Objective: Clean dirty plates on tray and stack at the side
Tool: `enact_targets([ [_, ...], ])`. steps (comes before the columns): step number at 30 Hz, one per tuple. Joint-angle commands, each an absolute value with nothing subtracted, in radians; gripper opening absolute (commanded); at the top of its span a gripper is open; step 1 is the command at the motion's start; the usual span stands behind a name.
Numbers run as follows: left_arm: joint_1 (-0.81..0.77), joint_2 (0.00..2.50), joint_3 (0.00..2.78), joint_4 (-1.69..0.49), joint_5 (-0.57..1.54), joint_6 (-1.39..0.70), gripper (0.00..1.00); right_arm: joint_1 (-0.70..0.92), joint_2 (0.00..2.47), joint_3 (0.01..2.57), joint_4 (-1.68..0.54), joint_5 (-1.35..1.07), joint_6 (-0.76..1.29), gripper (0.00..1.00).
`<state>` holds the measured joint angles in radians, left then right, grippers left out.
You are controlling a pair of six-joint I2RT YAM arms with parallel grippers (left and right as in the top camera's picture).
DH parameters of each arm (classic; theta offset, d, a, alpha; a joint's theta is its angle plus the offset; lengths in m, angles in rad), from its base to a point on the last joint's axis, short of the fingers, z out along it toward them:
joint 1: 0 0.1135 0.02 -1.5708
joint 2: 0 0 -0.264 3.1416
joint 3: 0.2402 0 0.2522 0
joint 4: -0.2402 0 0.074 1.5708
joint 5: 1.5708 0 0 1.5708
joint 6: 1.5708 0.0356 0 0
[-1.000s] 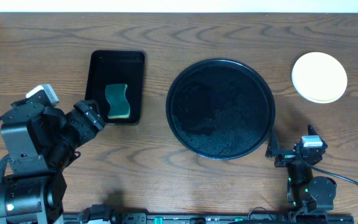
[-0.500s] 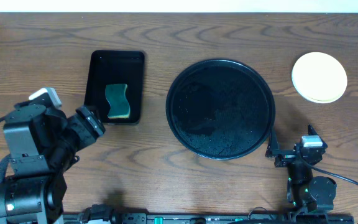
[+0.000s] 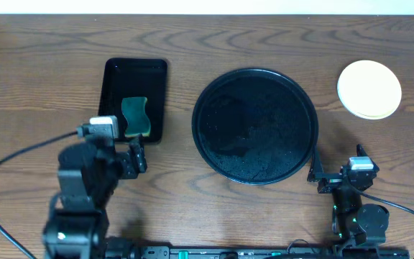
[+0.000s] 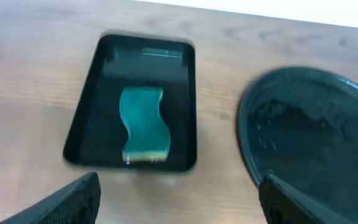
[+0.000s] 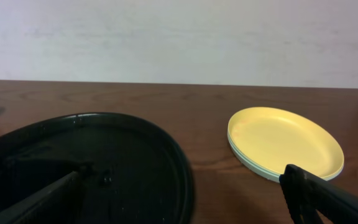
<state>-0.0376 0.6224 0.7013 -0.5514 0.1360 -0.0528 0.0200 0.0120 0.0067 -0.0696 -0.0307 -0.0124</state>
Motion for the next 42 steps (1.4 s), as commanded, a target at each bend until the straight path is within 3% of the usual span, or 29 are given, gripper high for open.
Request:
enact_targets([
  [1, -0.042, 0.524, 0.538, -0.417, 0.149, 0.027, 0.82, 0.026, 0.006, 0.006, -0.075, -0.027, -0.027, 0.99],
  [9, -0.041, 0.311, 0.182, 0.012, 0.149, 0.026, 0.82, 0.026, 0.006, 0.006, -0.075, -0.027, -0.028, 0.99],
  [15, -0.031, 0.166, 0.015, 0.168, 0.145, 0.026, 0.82, 0.026, 0.006, 0.006, -0.075, -0.027, -0.027, 0.99],
  [27, 0.031, 0.004, 0.004, -0.069, 0.112, 0.027, 0.82, 0.026, 0.006, 0.006, -0.075, -0.027, -0.027, 0.99],
  [42, 0.051, 0.001, 0.004, -0.064, 0.115, 0.022, 0.82, 0.026, 0.006, 0.006, -0.075, -0.027, -0.027, 0.99],
])
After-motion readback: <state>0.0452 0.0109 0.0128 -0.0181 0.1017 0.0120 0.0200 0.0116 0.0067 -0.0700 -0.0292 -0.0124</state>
